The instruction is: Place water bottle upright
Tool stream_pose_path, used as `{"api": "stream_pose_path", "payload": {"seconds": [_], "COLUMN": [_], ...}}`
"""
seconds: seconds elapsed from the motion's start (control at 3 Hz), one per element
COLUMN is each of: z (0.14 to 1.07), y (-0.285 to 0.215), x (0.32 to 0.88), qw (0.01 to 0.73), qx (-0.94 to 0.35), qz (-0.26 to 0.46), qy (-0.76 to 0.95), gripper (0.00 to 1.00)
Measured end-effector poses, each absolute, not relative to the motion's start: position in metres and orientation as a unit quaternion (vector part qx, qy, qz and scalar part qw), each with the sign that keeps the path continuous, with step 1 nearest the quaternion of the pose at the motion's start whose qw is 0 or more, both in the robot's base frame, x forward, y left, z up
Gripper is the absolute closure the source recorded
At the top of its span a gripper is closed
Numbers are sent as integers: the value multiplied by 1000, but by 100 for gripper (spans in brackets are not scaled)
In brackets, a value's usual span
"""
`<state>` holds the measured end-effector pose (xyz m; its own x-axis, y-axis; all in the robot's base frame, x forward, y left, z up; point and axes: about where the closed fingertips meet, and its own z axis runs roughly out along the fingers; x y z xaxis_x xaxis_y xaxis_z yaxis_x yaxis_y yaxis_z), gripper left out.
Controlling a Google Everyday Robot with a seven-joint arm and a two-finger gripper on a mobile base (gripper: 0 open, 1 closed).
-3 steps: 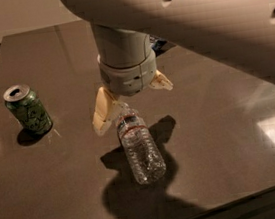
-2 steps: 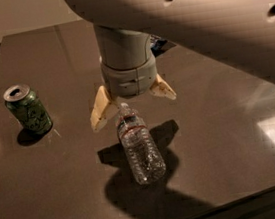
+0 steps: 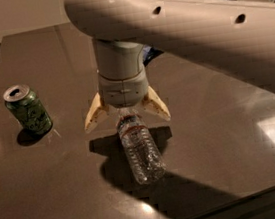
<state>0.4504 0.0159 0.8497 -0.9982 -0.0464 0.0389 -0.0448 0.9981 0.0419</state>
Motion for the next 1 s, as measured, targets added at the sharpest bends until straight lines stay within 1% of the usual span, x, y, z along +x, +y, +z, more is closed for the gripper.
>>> {"api": "stream_pose_path", "payload": {"seconds": [0.33,0.67,1.0], "z": [841,840,844], "y": [21,28,31], "x": [449,449,450], "qw": [41,50,52], "qx": [-6,-12,-9], "qz": [-23,-23,-19], "qy": [-999,-998,-998], "gripper": [2,19,43]}}
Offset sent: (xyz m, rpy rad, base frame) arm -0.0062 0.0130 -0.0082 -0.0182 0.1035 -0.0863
